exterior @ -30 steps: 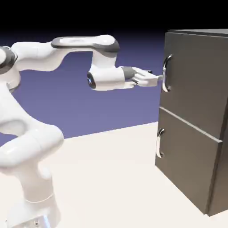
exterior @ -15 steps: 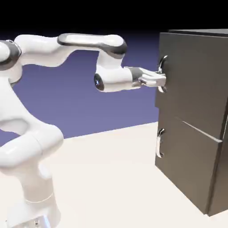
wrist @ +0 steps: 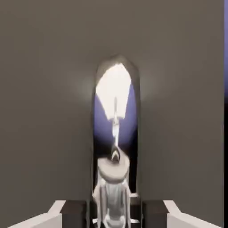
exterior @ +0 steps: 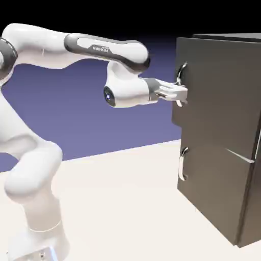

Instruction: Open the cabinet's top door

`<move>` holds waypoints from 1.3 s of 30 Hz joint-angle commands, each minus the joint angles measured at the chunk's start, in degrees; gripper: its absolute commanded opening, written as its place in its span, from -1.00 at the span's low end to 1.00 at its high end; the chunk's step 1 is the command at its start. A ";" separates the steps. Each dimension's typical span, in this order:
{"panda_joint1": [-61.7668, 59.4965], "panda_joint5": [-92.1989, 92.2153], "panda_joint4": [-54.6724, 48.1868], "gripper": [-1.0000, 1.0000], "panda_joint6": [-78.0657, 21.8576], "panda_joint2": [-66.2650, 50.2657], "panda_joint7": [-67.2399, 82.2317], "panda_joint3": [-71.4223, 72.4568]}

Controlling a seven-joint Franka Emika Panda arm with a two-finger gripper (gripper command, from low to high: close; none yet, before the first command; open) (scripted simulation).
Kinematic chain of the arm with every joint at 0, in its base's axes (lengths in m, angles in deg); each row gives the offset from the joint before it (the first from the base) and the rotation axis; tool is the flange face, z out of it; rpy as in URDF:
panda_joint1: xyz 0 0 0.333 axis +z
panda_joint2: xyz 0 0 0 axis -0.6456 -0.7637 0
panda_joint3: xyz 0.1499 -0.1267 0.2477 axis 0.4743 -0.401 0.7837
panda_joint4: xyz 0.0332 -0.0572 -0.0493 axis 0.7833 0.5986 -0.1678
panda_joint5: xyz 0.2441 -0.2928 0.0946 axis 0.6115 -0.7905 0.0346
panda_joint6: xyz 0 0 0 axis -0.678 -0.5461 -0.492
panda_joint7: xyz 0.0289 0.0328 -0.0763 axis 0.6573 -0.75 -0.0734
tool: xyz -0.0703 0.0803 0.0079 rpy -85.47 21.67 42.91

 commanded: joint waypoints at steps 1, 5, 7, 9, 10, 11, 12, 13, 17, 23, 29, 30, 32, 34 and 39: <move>1.68 -2.41 1.22 -1.00 -0.63 0.81 -1.75 -1.70; 7.69 -12.38 5.95 -1.00 -3.19 4.35 -8.40 -8.31; 10.20 -17.36 8.20 -1.00 -4.57 6.26 -11.54 -11.45; 12.36 -22.34 10.36 -1.00 -6.03 8.22 -14.56 -14.47; 13.30 -24.84 11.39 -1.00 -6.80 9.21 -16.04 -15.93; 14.16 -27.33 12.39 -1.00 -7.58 10.21 -17.49 -17.37; 14.93 -29.82 13.35 -1.00 -8.40 11.20 -18.92 -18.78; 15.60 -32.31 14.28 -1.00 -9.25 12.19 -20.32 -20.17; 17.39 -42.28 17.61 -1.00 -13.08 16.02 -25.71 -25.57; 17.48 -57.23 21.21 -1.00 -20.83 20.92 -32.87 -33.69; 15.49 -72.19 22.23 -1.00 -31.90 23.45 -38.11 -43.17; 15.12 -74.68 22.04 -1.00 -34.11 23.50 -38.73 -44.99; 14.50 -79.66 21.22 -1.00 -38.89 23.18 -39.73 -48.88; 14.21 -84.39 19.83 -1.00 -43.87 22.30 -40.38 -52.94; 15.58 -94.36 14.17 -1.00 -56.33 18.16 -40.73 -63.15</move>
